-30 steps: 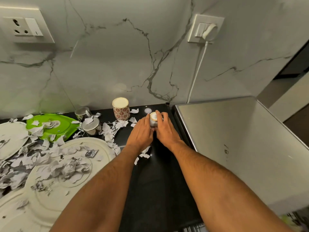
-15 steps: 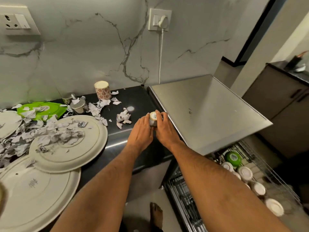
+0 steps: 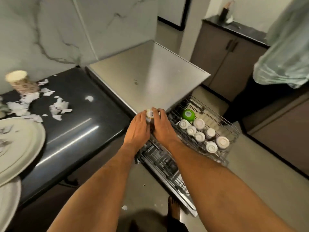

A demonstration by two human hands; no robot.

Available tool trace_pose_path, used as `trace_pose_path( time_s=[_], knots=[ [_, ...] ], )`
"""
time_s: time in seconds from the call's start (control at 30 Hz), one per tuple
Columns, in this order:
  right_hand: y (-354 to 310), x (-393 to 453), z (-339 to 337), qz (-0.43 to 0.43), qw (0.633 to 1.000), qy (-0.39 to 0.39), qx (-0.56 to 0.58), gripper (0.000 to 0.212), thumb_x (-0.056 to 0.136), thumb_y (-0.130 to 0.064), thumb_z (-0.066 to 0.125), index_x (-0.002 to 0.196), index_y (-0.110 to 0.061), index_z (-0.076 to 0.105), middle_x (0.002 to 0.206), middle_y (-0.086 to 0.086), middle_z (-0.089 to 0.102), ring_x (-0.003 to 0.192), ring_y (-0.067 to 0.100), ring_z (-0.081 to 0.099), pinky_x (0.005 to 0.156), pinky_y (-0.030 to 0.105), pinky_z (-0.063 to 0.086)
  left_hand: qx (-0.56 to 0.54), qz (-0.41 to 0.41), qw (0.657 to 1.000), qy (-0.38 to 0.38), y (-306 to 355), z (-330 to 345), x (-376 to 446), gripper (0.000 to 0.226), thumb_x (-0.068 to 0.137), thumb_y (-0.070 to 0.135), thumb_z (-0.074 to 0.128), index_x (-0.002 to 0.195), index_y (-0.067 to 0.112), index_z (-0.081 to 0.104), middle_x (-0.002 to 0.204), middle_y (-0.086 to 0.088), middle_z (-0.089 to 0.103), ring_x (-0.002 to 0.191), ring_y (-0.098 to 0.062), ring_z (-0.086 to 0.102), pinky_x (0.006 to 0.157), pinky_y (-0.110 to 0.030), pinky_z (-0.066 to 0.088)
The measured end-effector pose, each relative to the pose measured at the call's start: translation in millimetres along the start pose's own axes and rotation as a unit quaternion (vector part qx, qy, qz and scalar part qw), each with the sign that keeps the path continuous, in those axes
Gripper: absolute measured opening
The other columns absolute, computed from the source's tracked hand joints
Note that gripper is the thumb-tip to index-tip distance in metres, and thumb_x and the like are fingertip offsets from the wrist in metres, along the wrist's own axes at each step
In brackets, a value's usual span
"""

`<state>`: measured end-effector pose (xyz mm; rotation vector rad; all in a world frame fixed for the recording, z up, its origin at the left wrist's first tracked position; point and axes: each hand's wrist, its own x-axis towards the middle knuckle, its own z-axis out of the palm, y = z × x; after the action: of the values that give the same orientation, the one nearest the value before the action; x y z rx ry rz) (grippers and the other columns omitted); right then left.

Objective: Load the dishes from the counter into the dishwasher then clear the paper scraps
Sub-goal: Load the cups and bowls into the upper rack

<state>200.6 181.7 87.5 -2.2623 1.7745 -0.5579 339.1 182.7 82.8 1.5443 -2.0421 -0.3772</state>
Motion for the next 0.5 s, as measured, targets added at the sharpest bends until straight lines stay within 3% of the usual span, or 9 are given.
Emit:
trace_pose_path(
  time_s=[0.33, 0.5],
  knots=[
    [134, -83, 9, 0.138, 0.990, -0.026, 0.011, 0.090, 0.083, 0.000, 0.072, 0.156, -0.008, 0.021, 0.150, 0.016, 0.030, 0.130, 0.032, 0.046, 0.103, 0.044, 0.050, -0.015, 0.044, 0.989, -0.139, 78, 131, -10, 0.064, 0.095, 0.015, 0.054, 0.152, 0.006, 0.027, 0.150, -0.012, 0.040, 0.137, -0.024, 0.041, 0.118, -0.037, 0.033],
    [194, -115, 27, 0.202, 0.978, -0.051, 0.025, 0.090, 0.079, 0.001, 0.073, 0.155, -0.010, 0.024, 0.149, 0.015, 0.030, 0.132, 0.034, 0.045, 0.103, 0.046, 0.050, -0.006, 0.051, 0.977, -0.207, 98, 200, -15, 0.064, 0.094, 0.013, 0.054, 0.152, 0.008, 0.027, 0.146, -0.011, 0.043, 0.134, -0.025, 0.045, 0.114, -0.039, 0.039]
  ],
)
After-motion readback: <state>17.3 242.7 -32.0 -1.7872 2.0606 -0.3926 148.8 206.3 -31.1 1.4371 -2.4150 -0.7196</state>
